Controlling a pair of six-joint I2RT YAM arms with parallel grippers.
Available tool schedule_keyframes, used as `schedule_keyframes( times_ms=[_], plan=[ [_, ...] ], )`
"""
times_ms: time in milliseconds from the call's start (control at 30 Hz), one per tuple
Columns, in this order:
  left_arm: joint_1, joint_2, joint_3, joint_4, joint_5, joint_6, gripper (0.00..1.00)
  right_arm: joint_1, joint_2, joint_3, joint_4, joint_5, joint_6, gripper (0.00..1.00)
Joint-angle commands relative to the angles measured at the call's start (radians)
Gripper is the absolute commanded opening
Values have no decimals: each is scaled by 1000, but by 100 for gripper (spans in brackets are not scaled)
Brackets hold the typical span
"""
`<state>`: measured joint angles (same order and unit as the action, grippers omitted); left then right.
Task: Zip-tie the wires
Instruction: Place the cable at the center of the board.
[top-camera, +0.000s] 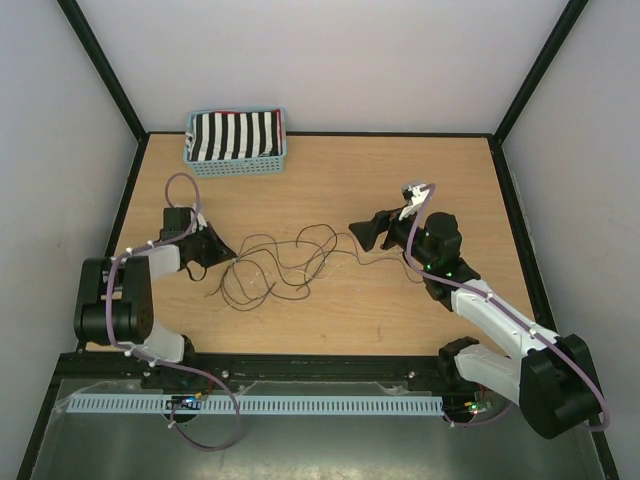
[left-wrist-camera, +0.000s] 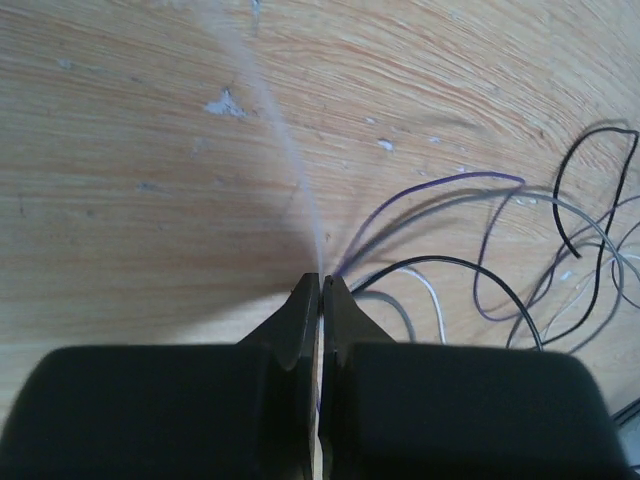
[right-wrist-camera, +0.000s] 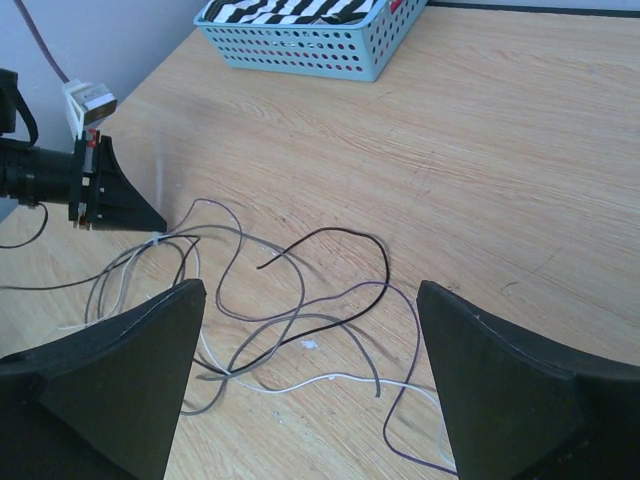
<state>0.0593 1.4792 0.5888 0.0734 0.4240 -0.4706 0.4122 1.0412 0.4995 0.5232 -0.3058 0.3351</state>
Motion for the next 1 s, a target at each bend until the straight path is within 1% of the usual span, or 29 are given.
schedule_keyframes(
  times_ms=[0,100,233,267,367,500,600,700,800,833,967],
  plan=[
    [-4,87,46,106,-13,37,0,-3,-16,-14,15,36,-31,98],
    [-4,141,85,113,-18,55,3,-3,-15,-20,10,56,-39,100],
    [-6,152,106,115,-24,63,10,-3,-14,-20,9,71,-45,99],
    [-6,152,106,115,-25,64,14,-3,-11,-19,9,74,-45,99],
    [-5,148,104,115,-24,66,31,-3,-3,-16,7,97,-55,99],
    [1,115,89,113,-29,64,48,-5,-5,2,-6,120,-74,99],
    [24,80,77,94,-14,56,57,-8,-11,30,-51,150,-97,99],
    [53,18,48,48,-18,50,73,-17,-23,64,-135,203,-125,99],
    [77,-78,-2,4,-42,39,95,-33,-46,70,-180,251,-131,99],
    [85,-132,-17,-7,-51,31,98,-42,-52,68,-186,256,-129,99],
    [95,-311,-52,-58,-92,25,99,-81,-65,56,-189,267,-113,99]
  ],
)
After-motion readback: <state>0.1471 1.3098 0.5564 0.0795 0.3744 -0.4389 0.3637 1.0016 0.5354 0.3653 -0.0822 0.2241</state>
